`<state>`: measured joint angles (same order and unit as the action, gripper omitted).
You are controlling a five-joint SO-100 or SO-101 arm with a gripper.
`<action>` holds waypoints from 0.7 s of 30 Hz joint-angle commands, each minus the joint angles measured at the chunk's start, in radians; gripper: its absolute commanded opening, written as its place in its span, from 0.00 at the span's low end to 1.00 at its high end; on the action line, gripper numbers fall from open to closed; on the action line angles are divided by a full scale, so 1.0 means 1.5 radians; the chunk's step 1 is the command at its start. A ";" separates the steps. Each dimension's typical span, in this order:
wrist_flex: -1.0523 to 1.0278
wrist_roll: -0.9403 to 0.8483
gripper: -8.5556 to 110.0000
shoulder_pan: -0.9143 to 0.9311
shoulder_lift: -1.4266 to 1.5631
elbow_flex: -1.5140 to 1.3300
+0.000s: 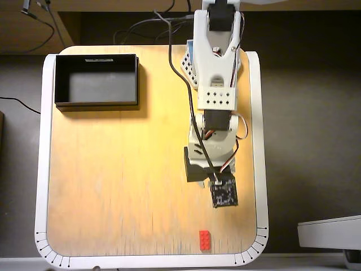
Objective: Grasp a lego block and put it in the bin.
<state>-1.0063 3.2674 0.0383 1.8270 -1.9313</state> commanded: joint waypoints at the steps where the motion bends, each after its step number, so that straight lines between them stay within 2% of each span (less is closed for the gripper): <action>1: 0.020 -0.005 0.13 -0.009 -0.043 0.161; 14: 0.019 -0.044 0.19 -0.012 -0.159 0.245; 21: 0.081 -0.075 0.21 -0.010 -0.250 0.310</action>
<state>-0.9465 3.1677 0.0383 1.4588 -1.6536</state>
